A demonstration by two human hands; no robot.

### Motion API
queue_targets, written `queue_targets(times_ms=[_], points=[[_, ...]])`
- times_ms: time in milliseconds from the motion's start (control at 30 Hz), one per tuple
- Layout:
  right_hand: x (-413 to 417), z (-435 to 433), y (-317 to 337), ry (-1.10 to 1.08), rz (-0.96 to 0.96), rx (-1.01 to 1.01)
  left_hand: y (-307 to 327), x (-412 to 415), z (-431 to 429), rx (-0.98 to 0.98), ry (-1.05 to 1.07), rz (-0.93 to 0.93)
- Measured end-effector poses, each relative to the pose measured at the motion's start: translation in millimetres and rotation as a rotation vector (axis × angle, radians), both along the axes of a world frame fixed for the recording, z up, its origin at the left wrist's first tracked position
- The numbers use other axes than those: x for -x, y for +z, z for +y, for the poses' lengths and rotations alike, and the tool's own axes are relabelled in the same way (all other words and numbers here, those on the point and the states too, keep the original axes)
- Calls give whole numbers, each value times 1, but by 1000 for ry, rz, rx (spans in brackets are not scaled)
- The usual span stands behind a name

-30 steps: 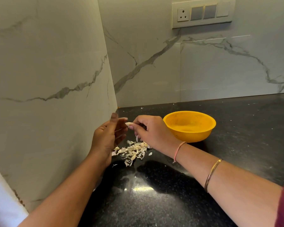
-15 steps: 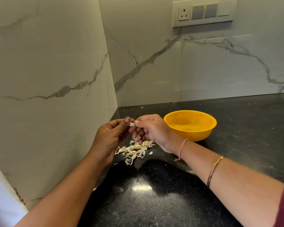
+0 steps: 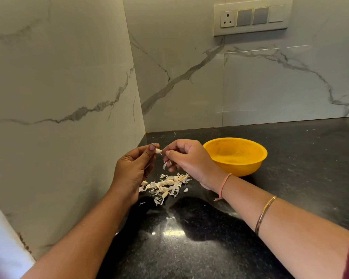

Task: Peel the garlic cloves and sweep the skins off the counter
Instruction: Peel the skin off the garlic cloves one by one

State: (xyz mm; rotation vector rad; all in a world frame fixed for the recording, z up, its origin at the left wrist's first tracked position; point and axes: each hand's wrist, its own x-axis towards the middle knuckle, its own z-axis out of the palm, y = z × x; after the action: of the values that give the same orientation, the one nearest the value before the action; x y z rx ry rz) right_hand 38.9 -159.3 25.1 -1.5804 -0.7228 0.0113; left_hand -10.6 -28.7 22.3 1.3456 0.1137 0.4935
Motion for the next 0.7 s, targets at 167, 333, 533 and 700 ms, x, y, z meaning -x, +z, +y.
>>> queue_targets(times_ms=[167, 333, 533, 700], points=[[1, 2, -1, -5, 1, -5, -1, 0, 1, -56, 29, -22], [-2, 3, -3, -40, -23, 18, -2, 0, 0, -103, 32, -49], [-1, 4, -4, -76, -104, 73, -4, -1, 2, -108, 15, -55], [2, 3, -2, -71, -129, 75, -2, -2, 2, -29, -43, -49]])
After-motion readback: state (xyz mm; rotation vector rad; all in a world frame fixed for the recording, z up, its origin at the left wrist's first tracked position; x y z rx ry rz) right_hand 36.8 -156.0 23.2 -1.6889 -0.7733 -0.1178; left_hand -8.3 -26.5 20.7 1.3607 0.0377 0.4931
